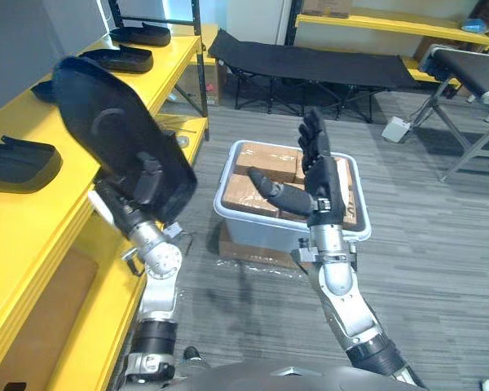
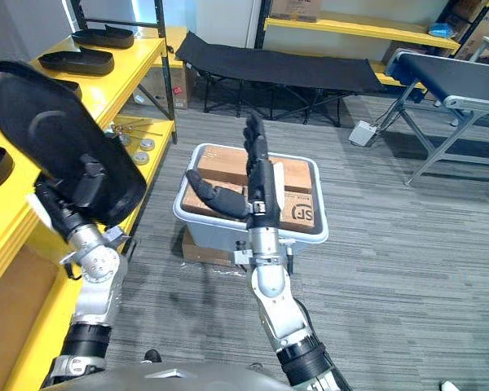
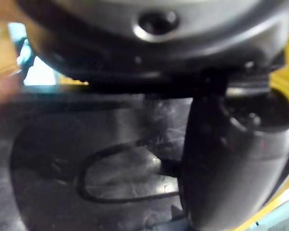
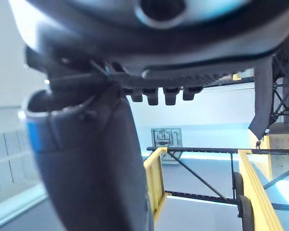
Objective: Walk over and take three plastic housings, then place them on the shelf
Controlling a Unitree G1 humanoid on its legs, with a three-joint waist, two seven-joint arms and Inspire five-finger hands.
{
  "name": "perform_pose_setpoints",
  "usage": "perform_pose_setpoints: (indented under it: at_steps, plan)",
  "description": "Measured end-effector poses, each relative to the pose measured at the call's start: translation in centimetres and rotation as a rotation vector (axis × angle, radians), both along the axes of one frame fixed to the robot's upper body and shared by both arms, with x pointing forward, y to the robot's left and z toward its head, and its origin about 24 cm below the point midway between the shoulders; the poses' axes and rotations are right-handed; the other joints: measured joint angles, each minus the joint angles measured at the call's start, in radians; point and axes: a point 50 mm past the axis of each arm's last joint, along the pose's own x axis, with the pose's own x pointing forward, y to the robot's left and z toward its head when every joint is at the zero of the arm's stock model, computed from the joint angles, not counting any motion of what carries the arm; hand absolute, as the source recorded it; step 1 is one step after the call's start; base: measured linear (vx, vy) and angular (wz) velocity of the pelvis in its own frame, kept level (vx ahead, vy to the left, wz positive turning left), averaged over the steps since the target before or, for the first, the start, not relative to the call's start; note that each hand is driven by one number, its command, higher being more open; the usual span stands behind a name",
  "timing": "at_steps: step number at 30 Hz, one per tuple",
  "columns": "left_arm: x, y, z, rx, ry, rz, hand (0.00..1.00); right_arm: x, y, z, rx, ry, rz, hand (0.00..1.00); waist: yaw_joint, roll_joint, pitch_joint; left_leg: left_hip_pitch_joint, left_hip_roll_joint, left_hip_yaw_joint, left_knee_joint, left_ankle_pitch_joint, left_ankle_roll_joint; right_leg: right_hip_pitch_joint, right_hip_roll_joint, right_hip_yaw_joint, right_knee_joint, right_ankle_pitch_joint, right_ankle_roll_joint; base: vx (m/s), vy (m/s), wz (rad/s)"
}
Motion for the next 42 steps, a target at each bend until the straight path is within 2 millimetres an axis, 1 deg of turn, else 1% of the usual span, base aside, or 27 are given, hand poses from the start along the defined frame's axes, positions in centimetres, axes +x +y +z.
perform_pose_setpoints:
  at_steps: [2, 4, 5, 7, 8, 12, 13, 15, 17, 18, 20, 21, 22, 23, 25, 26, 28, 32, 34, 35, 36, 37, 38, 39, 40, 41, 42]
  plan:
    - [-0.6, 0.4, 0.1, 0.033, -0.001, 0.015, 0.00, -0.3, -1.1, -0.9, 0.038, 0.054, -0.023, 1.00, -0.002, 0.004, -0.003, 0.000, 0.000, 0.001, 0.000, -0.002, -0.001, 0.000, -0.001, 0.000, 0.000, -0.004, -0.001, 0.00, 0.000, 0.00]
    - [-1.4, 0.5, -0.1, 0.036, 0.007, 0.003, 0.00, -0.9, -2.5, -2.3, 0.071, 0.135, -0.054, 1.00, -0.011, 0.017, -0.011, 0.000, 0.000, 0.003, 0.000, -0.007, -0.003, -0.001, -0.001, 0.000, -0.001, -0.008, 0.000, 0.00, 0.000, 0.00]
    - [-1.6, 0.5, -0.2, 0.036, 0.012, -0.006, 0.00, -1.1, -2.8, -2.6, 0.078, 0.160, -0.056, 1.00, -0.012, 0.021, -0.013, 0.000, 0.000, 0.003, 0.000, -0.008, -0.003, -0.002, -0.001, 0.000, -0.002, -0.008, 0.001, 0.03, 0.007, -0.04]
    - [-2.7, 0.4, -0.1, 0.036, 0.012, -0.041, 0.00, -1.7, -3.8, -3.9, 0.071, 0.245, -0.074, 1.00, -0.019, 0.032, -0.017, -0.001, 0.002, 0.006, 0.000, -0.010, -0.006, -0.004, 0.002, 0.003, -0.005, -0.008, 0.002, 0.06, 0.004, -0.05]
    - [-3.6, 0.3, 0.0, 0.020, 0.003, -0.078, 0.00, -2.2, -4.1, -4.8, 0.083, 0.303, -0.062, 1.00, -0.024, 0.038, -0.021, -0.002, 0.004, 0.007, 0.000, -0.011, -0.007, -0.006, 0.004, 0.003, -0.005, -0.006, 0.006, 0.05, -0.003, -0.03]
    - [-5.3, 0.6, 0.3, -0.019, -0.008, -0.135, 0.00, -2.9, -4.5, -5.9, 0.097, 0.376, -0.016, 1.00, -0.022, 0.053, -0.024, -0.009, 0.004, 0.003, 0.000, -0.013, -0.008, -0.008, 0.004, -0.002, -0.006, -0.007, 0.008, 0.05, 0.002, 0.03]
    - [-5.8, 0.9, 0.5, -0.033, -0.020, -0.151, 0.00, -2.9, -4.5, -6.1, 0.084, 0.385, 0.005, 1.00, -0.015, 0.055, -0.025, -0.018, 0.003, -0.006, 0.000, -0.012, -0.007, -0.012, 0.005, -0.009, -0.006, -0.007, 0.008, 0.03, 0.002, 0.22]
    - [-6.4, 1.3, 1.0, -0.025, -0.036, -0.172, 0.00, -2.9, -4.4, -6.3, 0.069, 0.394, 0.028, 1.00, 0.000, 0.055, -0.025, -0.035, -0.001, -0.039, 0.001, -0.010, -0.004, -0.007, 0.004, -0.040, -0.006, -0.009, 0.011, 0.03, -0.002, 0.46]
    - [-7.1, 1.8, 1.6, 0.003, -0.049, -0.188, 0.00, -2.8, -4.0, -6.8, 0.035, 0.412, 0.076, 1.00, 0.031, 0.055, -0.025, -0.050, -0.014, -0.106, 0.002, -0.006, 0.001, 0.022, 0.000, -0.104, -0.005, -0.019, 0.021, 0.03, 0.007, 0.78]
    - [-7.4, 2.0, 1.8, 0.010, -0.053, -0.189, 0.00, -2.7, -3.7, -7.0, 0.017, 0.418, 0.092, 1.00, 0.043, 0.055, -0.025, -0.054, -0.018, -0.121, 0.005, -0.006, 0.002, 0.027, -0.002, -0.119, -0.003, -0.022, 0.024, 0.03, 0.021, 0.74]
    - [-8.3, 2.8, 2.6, 0.029, -0.079, -0.170, 0.00, -2.4, -2.3, -7.4, -0.023, 0.434, 0.193, 1.00, 0.093, 0.056, -0.024, -0.071, -0.032, -0.181, 0.010, -0.006, 0.002, 0.045, -0.008, -0.171, 0.004, -0.034, 0.031, 0.02, 0.024, 0.64]
    - [-8.6, 3.1, 2.8, 0.034, -0.080, -0.160, 0.00, -2.2, -1.8, -7.4, -0.031, 0.433, 0.217, 1.00, 0.106, 0.057, -0.023, -0.073, -0.036, -0.196, 0.010, -0.006, 0.001, 0.047, -0.010, -0.179, 0.009, -0.038, 0.030, 0.02, 0.031, 0.57]
    - [-9.1, 3.7, 2.9, 0.048, -0.077, -0.138, 0.00, -2.0, -1.0, -7.5, -0.061, 0.430, 0.265, 1.00, 0.130, 0.058, -0.023, -0.075, -0.043, -0.225, 0.010, -0.011, -0.006, 0.056, -0.016, -0.202, 0.026, -0.052, 0.035, 0.02, 0.028, 0.47]
    - [-9.4, 3.9, 3.0, 0.055, -0.074, -0.128, 0.00, -1.9, -0.4, -7.5, -0.076, 0.427, 0.291, 1.00, 0.135, 0.058, -0.023, -0.077, -0.048, -0.247, 0.011, -0.011, -0.006, 0.061, -0.020, -0.218, 0.034, -0.059, 0.036, 0.02, 0.037, 0.70]
    - [-10.2, 4.7, 2.9, 0.050, -0.069, -0.118, 0.00, -1.3, 1.2, -7.1, -0.128, 0.398, 0.360, 1.00, 0.167, 0.056, -0.024, -0.096, -0.067, -0.313, 0.017, -0.007, -0.001, 0.076, -0.033, -0.277, 0.064, -0.082, 0.040, 0.01, 0.038, 0.78]
    - [-10.4, 4.8, 2.8, 0.048, -0.063, -0.113, 0.00, -1.1, 1.5, -7.0, -0.140, 0.391, 0.371, 1.00, 0.173, 0.056, -0.024, -0.103, -0.071, -0.327, 0.022, -0.007, -0.001, 0.079, -0.034, -0.290, 0.070, -0.084, 0.039, 0.00, 0.036, 0.65]
    - [-11.3, 5.4, 2.4, 0.041, -0.037, -0.102, 0.00, -0.3, 2.1, -6.4, -0.162, 0.368, 0.394, 1.00, 0.210, 0.055, -0.022, -0.109, -0.078, -0.362, 0.028, -0.003, 0.005, 0.095, -0.036, -0.324, 0.078, -0.089, 0.033, -0.01, 0.028, 0.46]
    - [-13.0, 6.2, 1.8, 0.007, -0.021, -0.061, 0.00, 0.6, 2.4, -5.6, -0.178, 0.333, 0.384, 1.00, 0.237, 0.053, -0.011, -0.122, -0.082, -0.385, 0.061, -0.011, 0.011, 0.109, -0.038, -0.337, 0.095, -0.103, 0.022, -0.02, 0.015, 0.23]
    - [-13.2, 6.2, 1.7, 0.004, -0.019, -0.066, 0.00, 0.8, 2.3, -5.6, -0.179, 0.337, 0.373, 1.00, 0.238, 0.054, 0.001, -0.133, -0.086, -0.400, 0.089, -0.019, 0.014, 0.126, -0.037, -0.346, 0.095, -0.114, 0.028, -0.07, 0.005, 0.28]
    - [-13.2, 6.1, 1.8, 0.000, -0.033, -0.090, 0.00, 0.8, 2.0, -5.7, -0.181, 0.345, 0.360, 1.00, 0.232, 0.062, 0.011, -0.162, -0.083, -0.408, 0.118, -0.021, 0.015, 0.129, -0.028, -0.371, 0.096, -0.119, 0.030, -0.10, 0.003, 0.49]
    - [-13.2, 6.1, 1.8, -0.003, -0.042, -0.104, 0.00, 0.8, 1.9, -5.8, -0.179, 0.351, 0.353, 1.00, 0.228, 0.066, 0.015, -0.175, -0.082, -0.410, 0.126, -0.018, 0.019, 0.135, -0.025, -0.384, 0.100, -0.124, 0.032, -0.08, -0.003, 0.57]
    - [-13.0, 5.9, 1.9, -0.004, -0.055, -0.125, 0.00, 0.9, 1.6, -5.8, -0.179, 0.359, 0.338, 1.00, 0.215, 0.065, 0.027, -0.185, -0.081, -0.409, 0.138, -0.014, 0.027, 0.146, -0.022, -0.406, 0.108, -0.128, 0.037, -0.12, 0.015, 0.70]
    - [-12.8, 5.7, 1.9, -0.005, -0.064, -0.157, 0.00, 0.7, 1.0, -6.1, -0.185, 0.375, 0.305, 1.00, 0.196, 0.081, 0.040, -0.212, -0.065, -0.359, 0.161, -0.021, 0.042, 0.155, -0.018, -0.442, 0.116, -0.133, 0.039, -0.12, 0.024, 0.87]
    - [-12.6, 5.5, 2.0, -0.001, -0.070, -0.182, 0.00, 0.6, 0.4, -6.4, -0.197, 0.386, 0.274, 1.00, 0.181, 0.088, 0.050, -0.224, -0.045, -0.302, 0.182, -0.020, 0.047, 0.163, -0.017, -0.465, 0.126, -0.138, 0.041, -0.14, 0.038, 0.78]
    - [-12.5, 5.3, 2.0, 0.000, -0.076, -0.198, 0.00, 0.5, 0.0, -6.6, -0.201, 0.396, 0.254, 1.00, 0.177, 0.096, 0.058, -0.230, -0.037, -0.280, 0.190, -0.015, 0.054, 0.164, -0.017, -0.474, 0.132, -0.140, 0.043, -0.08, 0.051, 0.43]
    - [-12.4, 5.0, 2.1, -0.012, -0.098, -0.225, 0.00, 0.3, -0.9, -7.0, -0.216, 0.418, 0.223, 1.00, 0.184, 0.108, 0.071, -0.231, -0.035, -0.272, 0.192, -0.008, 0.058, 0.157, -0.026, -0.469, 0.151, -0.145, 0.042, -0.10, 0.080, 0.13]
    - [-12.2, 4.9, 2.1, -0.020, -0.115, -0.237, 0.00, 0.2, -1.4, -7.2, -0.224, 0.431, 0.207, 1.00, 0.182, 0.115, 0.084, -0.231, -0.036, -0.269, 0.193, -0.008, 0.060, 0.148, -0.039, -0.461, 0.180, -0.161, 0.044, -0.11, 0.106, -0.04]
